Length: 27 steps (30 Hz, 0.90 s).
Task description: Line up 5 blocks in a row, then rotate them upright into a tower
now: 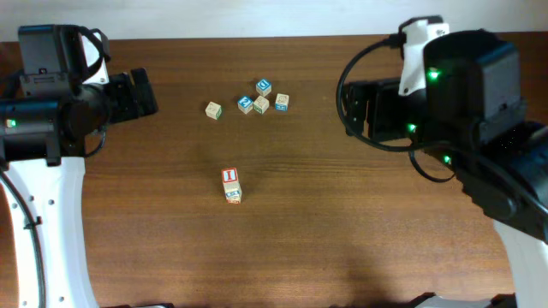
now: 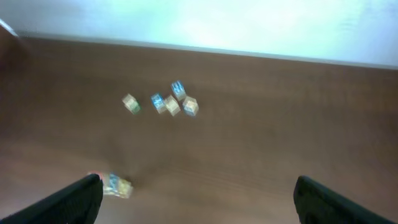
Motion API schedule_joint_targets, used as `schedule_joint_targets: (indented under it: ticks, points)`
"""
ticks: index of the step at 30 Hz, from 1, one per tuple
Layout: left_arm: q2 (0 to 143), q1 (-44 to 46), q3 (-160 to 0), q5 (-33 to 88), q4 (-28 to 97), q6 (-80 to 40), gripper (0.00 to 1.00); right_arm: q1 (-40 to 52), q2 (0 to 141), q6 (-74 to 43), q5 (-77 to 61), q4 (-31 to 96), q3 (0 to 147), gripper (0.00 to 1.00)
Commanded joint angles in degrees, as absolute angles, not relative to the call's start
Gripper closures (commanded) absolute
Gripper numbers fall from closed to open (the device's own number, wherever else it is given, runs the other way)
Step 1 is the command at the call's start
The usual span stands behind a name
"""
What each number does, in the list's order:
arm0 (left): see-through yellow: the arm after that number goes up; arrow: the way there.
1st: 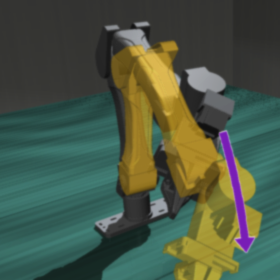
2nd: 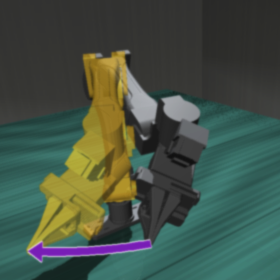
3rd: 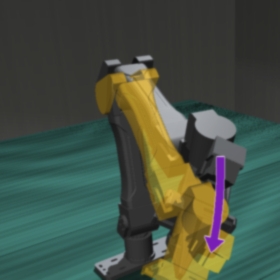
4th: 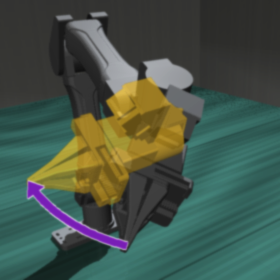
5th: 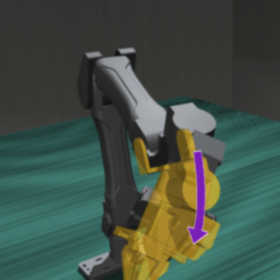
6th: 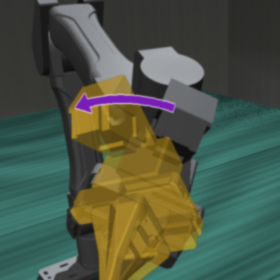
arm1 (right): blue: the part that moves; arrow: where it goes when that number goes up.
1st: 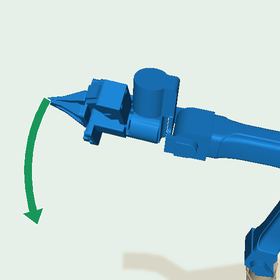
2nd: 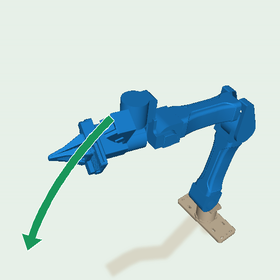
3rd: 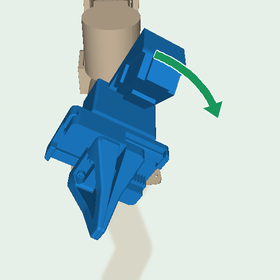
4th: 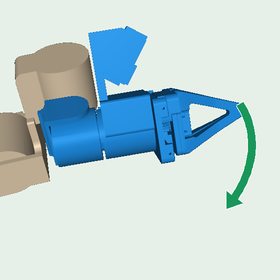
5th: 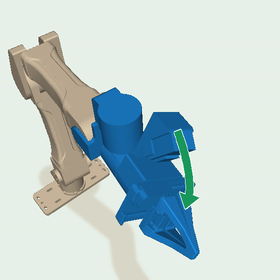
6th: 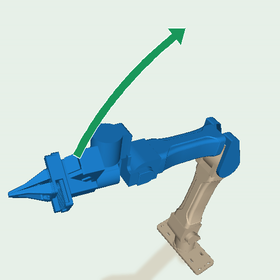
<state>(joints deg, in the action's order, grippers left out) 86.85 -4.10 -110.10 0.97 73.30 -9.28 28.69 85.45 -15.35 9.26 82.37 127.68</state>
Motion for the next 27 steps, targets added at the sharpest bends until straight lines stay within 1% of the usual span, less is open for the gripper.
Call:
schedule_joint_targets:
  ticks: [1, 3, 4, 6, 7, 9, 10, 11, 13, 14, 15, 16, 19, 21, 25, 27]
  points:
    - [86.87, -4.08, -110.15, 0.16, 73.36, -9.39, 0.01, 28.80, 85.73, -13.43, 13.34, 87.44, 127.59, 0.02]
    - [86.87, -4.08, -110.15, 0.16, 73.36, -9.39, 0.01, 26.46, 85.60, -12.82, 23.03, 84.25, 125.64, 0.02]
    - [86.87, -4.08, -110.15, 0.16, 73.36, -9.39, 0.01, 24.64, 84.82, -10.00, 21.80, 81.19, 124.05, 0.02]
    - [86.87, -4.08, -110.15, 0.16, 73.36, -9.39, 0.01, 17.65, 80.53, -1.50, 9.08, 70.74, 117.16, 0.02]
    - [86.87, -4.08, -110.15, 0.16, 73.36, -9.39, 0.01, 13.52, 76.66, 2.13, 1.54, 64.14, 110.54, 0.02]
    - [86.87, -4.08, -110.15, 0.16, 73.36, -9.39, 0.01, 7.79, 68.20, 4.10, -5.23, 52.66, 95.83, 0.02]
    - [86.87, -4.08, -110.15, 0.16, 73.36, -9.39, 0.01, 6.17, 63.51, 4.08, -6.13, 47.46, 88.18, 0.02]
    - [86.87, -4.08, -110.15, 0.16, 73.36, -9.39, 0.01, 4.25, 56.40, 4.08, -7.16, 40.23, 76.99, 0.02]
    - [86.87, -4.08, -110.15, 0.16, 73.36, -9.39, 0.01, 2.20, 47.81, 4.05, -7.33, 32.49, 64.45, 0.02]
    - [86.87, -4.08, -110.15, 0.16, 73.36, -9.39, 0.01, 0.47, 38.15, 4.08, -7.31, 25.69, 51.55, 0.02]
    - [86.87, -4.08, -110.15, 0.16, 73.38, -9.39, 0.01, -0.21, 33.80, 4.08, -7.31, 23.16, 46.15, 0.02]
    - [86.87, -4.08, -110.15, 0.16, 73.36, -9.39, 0.01, -1.02, 24.86, 4.10, -6.81, 19.09, 35.94, 0.02]
    - [86.87, -4.08, -110.15, 0.16, 73.36, -9.39, 0.01, -1.30, 9.72, 4.08, -5.56, 12.32, 18.61, 0.02]
    - [86.87, -4.08, -110.15, 0.16, 73.36, -9.39, 0.01, -1.02, 2.52, 4.05, -5.63, 8.05, 8.93, 0.02]
    - [86.87, -4.08, -110.15, 0.16, 73.38, -9.39, 0.01, -0.71, 0.19, 4.05, -6.68, 4.84, 0.67, 0.02]
    - [86.87, -4.08, -110.15, 0.16, 73.38, -9.39, 0.01, -0.71, 0.19, 4.08, -6.66, 3.86, 0.32, 0.02]
